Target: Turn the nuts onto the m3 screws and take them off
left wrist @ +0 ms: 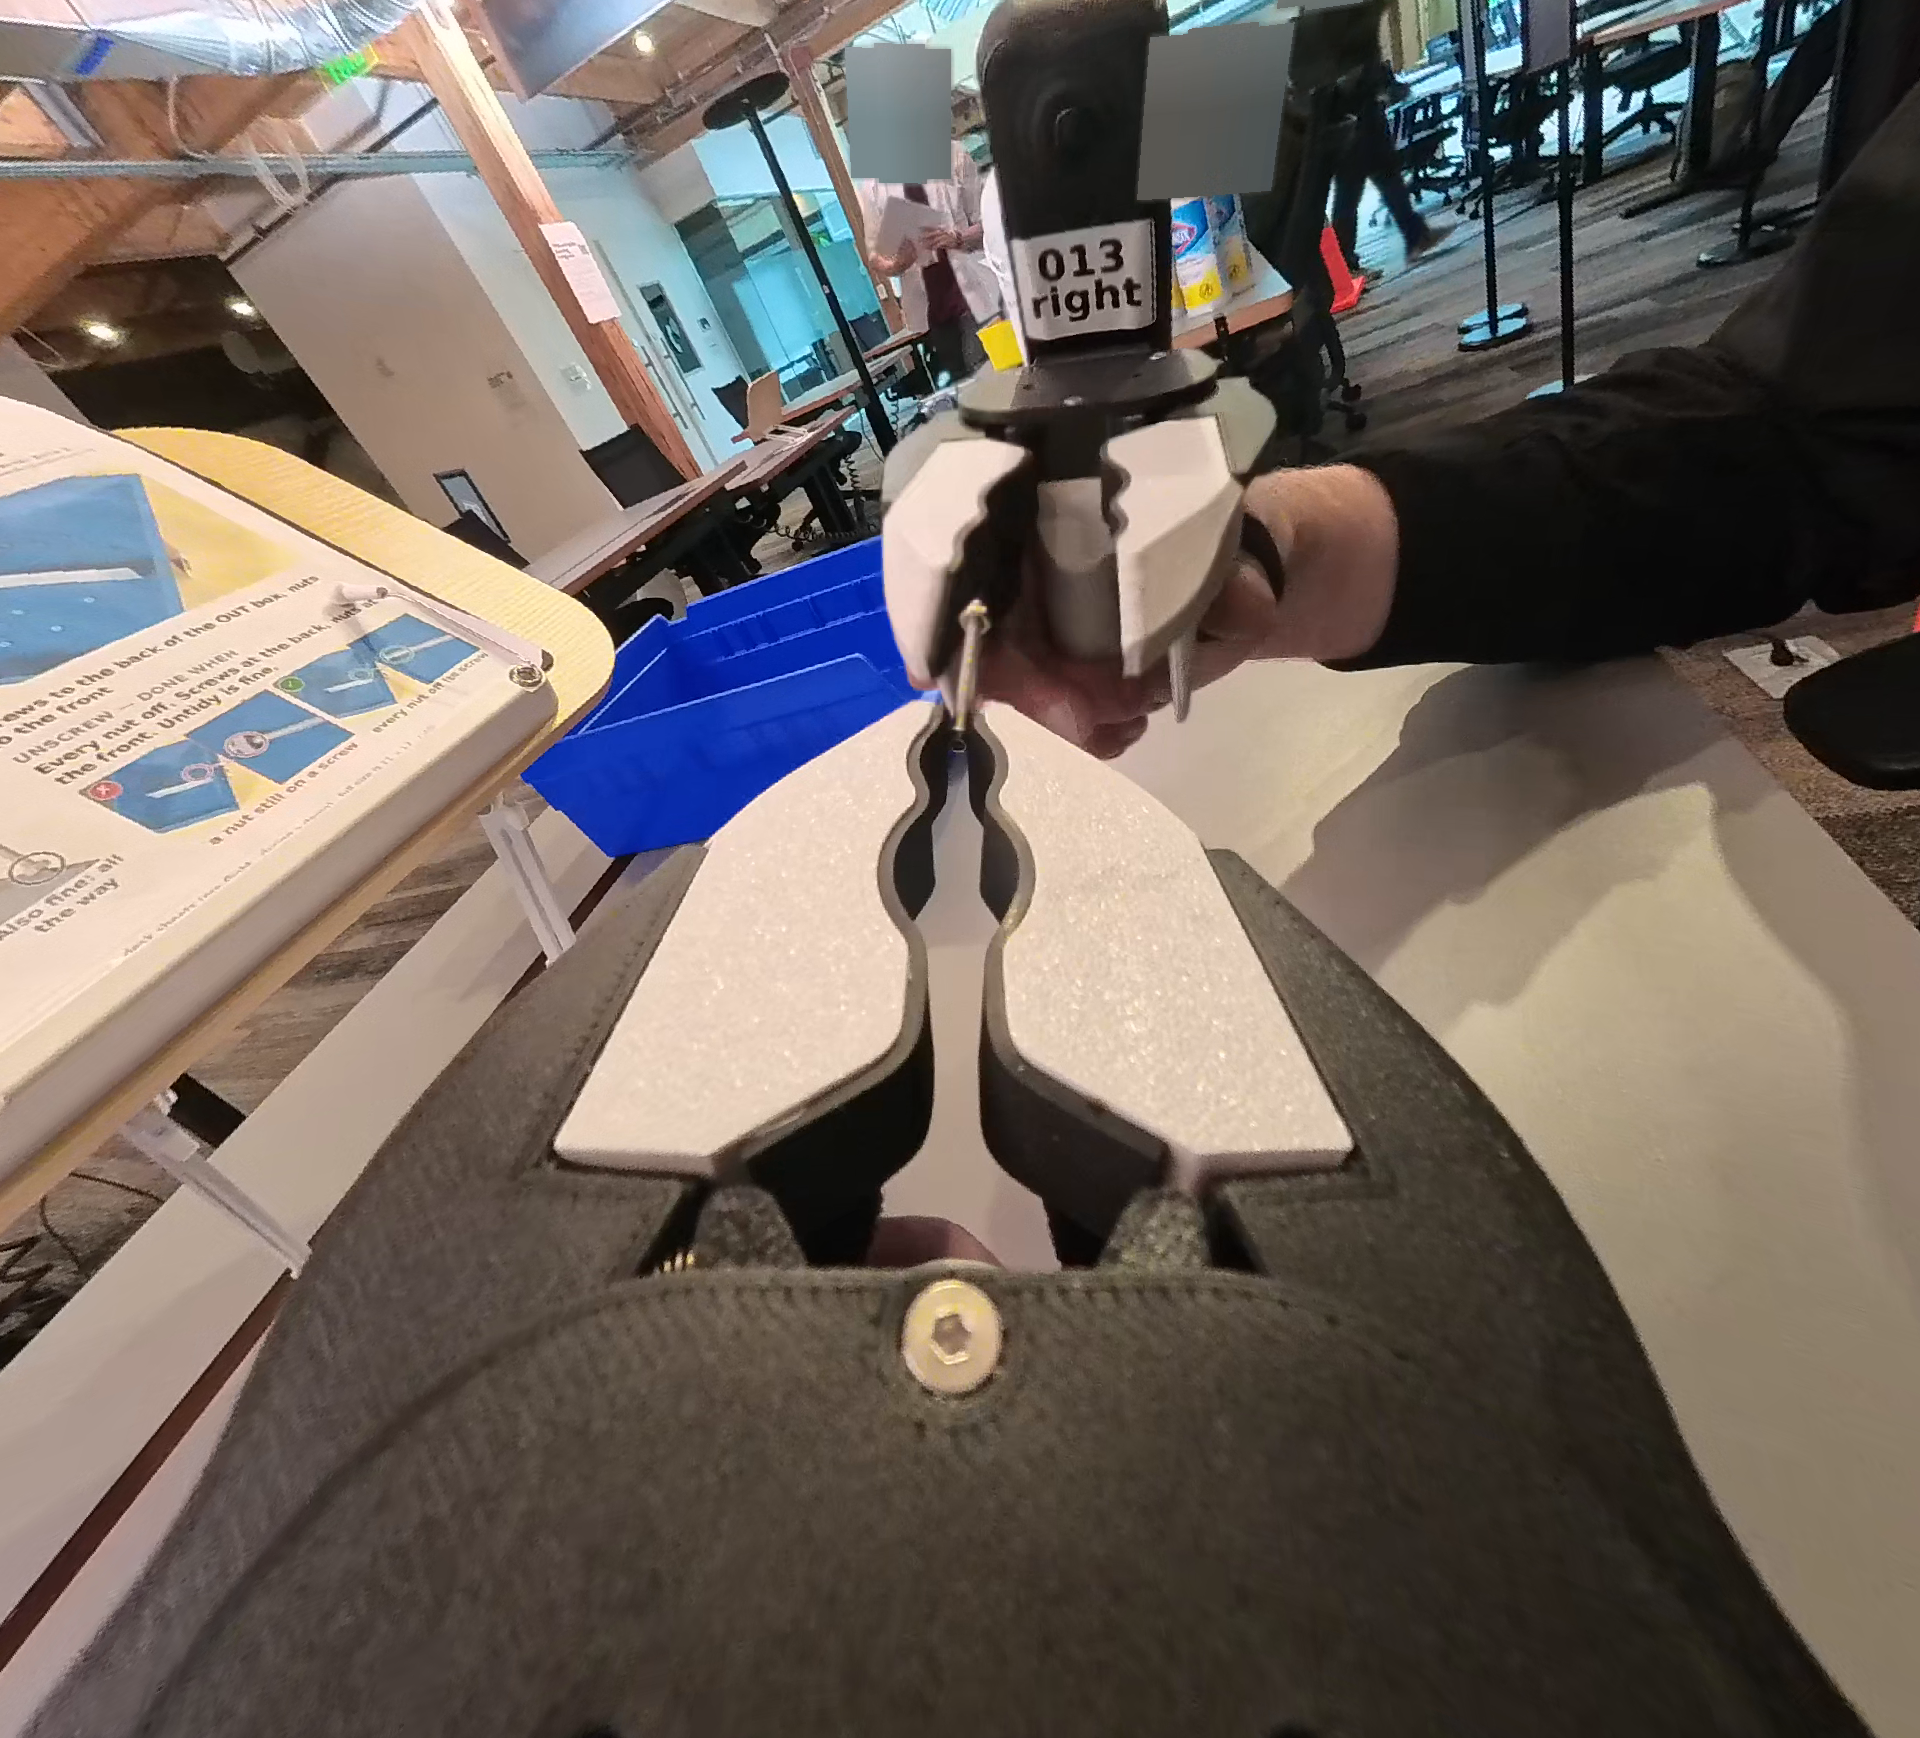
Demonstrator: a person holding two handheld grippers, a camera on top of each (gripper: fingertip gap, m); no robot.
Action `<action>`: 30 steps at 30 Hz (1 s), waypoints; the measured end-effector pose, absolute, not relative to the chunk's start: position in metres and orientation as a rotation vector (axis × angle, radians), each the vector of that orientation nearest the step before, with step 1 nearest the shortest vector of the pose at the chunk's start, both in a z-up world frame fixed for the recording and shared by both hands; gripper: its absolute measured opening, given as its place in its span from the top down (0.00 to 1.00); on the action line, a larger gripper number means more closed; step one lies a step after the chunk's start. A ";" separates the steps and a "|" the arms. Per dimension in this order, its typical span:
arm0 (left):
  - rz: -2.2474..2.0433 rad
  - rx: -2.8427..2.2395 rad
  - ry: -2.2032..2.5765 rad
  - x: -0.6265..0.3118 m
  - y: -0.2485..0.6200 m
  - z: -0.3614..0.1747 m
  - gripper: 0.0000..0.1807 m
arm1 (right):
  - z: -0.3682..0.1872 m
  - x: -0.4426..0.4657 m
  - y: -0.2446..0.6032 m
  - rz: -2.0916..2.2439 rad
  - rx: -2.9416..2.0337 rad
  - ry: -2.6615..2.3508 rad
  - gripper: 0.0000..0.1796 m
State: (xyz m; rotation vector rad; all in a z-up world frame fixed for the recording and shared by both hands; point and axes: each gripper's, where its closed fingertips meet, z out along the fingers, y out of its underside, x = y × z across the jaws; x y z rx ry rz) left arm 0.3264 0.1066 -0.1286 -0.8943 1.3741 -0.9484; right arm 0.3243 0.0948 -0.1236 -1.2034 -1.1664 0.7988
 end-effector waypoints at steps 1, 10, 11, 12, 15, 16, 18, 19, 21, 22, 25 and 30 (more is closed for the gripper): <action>-0.946 -0.894 1.376 0.327 0.107 -0.129 0.99 | -0.119 0.325 0.094 0.802 -1.184 -1.149 0.81; -0.948 -0.890 1.366 0.325 0.107 -0.127 0.99 | -0.134 0.317 0.086 0.819 -1.218 -1.237 0.87; -0.948 -0.891 1.367 0.325 0.107 -0.127 0.99 | -0.131 0.318 0.088 0.818 -1.217 -1.217 0.85; -0.947 -0.892 1.370 0.326 0.107 -0.127 0.99 | -0.128 0.320 0.090 0.817 -1.212 -1.195 0.84; -0.947 -0.893 1.373 0.326 0.106 -0.128 0.99 | -0.119 0.323 0.093 0.806 -1.185 -1.160 0.81; -0.948 -0.893 1.372 0.326 0.107 -0.128 0.99 | -0.119 0.323 0.092 0.814 -1.181 -1.165 0.81; -0.946 -0.893 1.372 0.326 0.107 -0.128 0.99 | -0.122 0.321 0.090 0.813 -1.186 -1.182 0.82; -0.945 -0.893 1.370 0.325 0.107 -0.128 0.99 | -0.125 0.321 0.090 0.813 -1.196 -1.193 0.82; -0.948 -0.893 1.368 0.325 0.107 -0.127 0.99 | -0.133 0.319 0.086 0.834 -1.213 -1.238 0.87; -0.948 -0.893 1.369 0.325 0.107 -0.127 0.99 | -0.135 0.319 0.088 0.817 -1.222 -1.236 0.87; -0.942 -0.899 1.375 0.326 0.108 -0.130 0.99 | -0.133 0.322 0.091 0.827 -1.221 -1.202 0.85; -0.938 -0.908 1.371 0.326 0.111 -0.132 0.99 | -0.133 0.328 0.098 0.838 -1.224 -1.144 0.85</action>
